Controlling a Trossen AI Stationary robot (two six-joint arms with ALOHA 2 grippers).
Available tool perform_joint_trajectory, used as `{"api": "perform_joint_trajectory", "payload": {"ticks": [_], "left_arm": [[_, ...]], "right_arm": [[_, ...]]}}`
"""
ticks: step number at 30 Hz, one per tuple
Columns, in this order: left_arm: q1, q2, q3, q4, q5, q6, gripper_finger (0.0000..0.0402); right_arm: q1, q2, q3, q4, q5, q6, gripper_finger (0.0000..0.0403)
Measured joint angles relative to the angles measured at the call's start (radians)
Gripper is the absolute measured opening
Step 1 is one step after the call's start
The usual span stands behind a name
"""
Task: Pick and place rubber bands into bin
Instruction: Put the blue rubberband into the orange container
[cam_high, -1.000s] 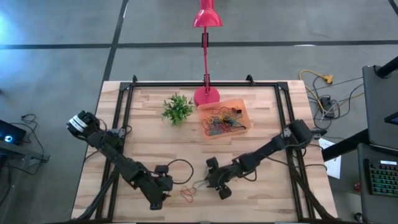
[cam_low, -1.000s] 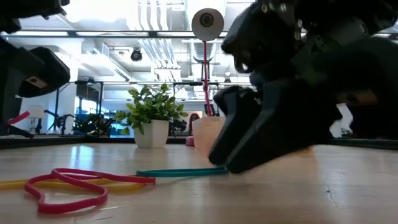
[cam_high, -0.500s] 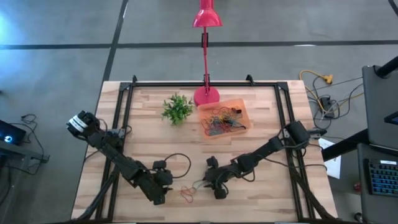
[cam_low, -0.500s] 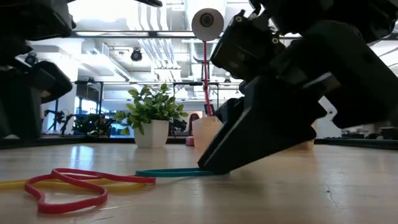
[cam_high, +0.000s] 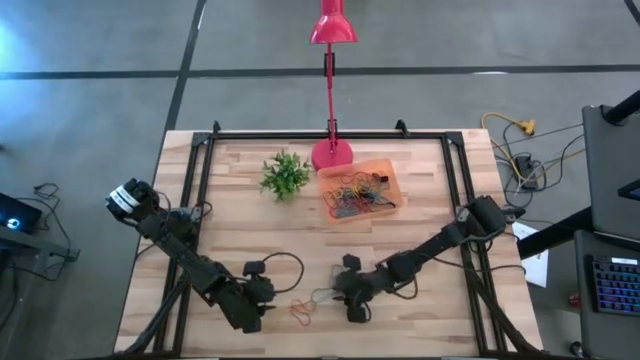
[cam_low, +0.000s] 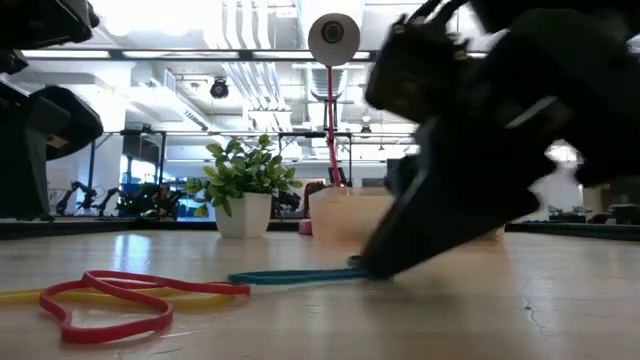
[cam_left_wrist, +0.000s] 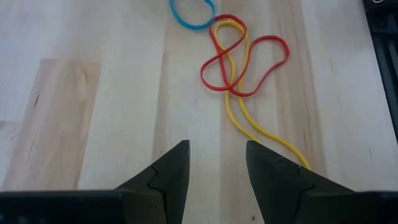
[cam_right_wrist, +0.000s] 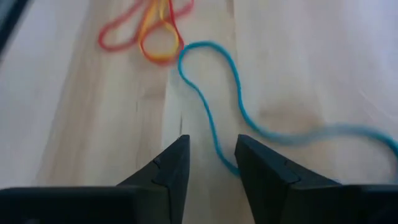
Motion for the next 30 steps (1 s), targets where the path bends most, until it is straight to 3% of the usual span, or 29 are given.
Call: {"api": "perform_joint_trajectory", "payload": {"ticks": [9,12,18,23,30], "left_arm": [[-0.003,0.000,-0.005,0.000,-0.021,0.002,0.0141],[-0.003,0.000,-0.005,0.000,-0.026,0.006,0.0141],[-0.003,0.000,-0.006,0.000,-0.049,0.008,0.0141],[-0.003,0.000,-0.006,0.018,-0.053,0.040,0.0141],[-0.003,-0.003,-0.006,0.087,-0.089,0.157,0.0141]], "right_arm": [[0.108,-0.078,-0.001,-0.264,0.167,0.134,0.0088],[0.135,-0.121,-0.004,-0.394,0.190,0.220,0.0077],[0.223,-0.204,-0.018,-0.641,0.332,0.387,0.0064],[0.289,-0.256,-0.035,-0.634,0.434,0.425,0.0066],[0.315,-0.263,-0.057,-0.626,0.485,0.483,0.0091]]}}
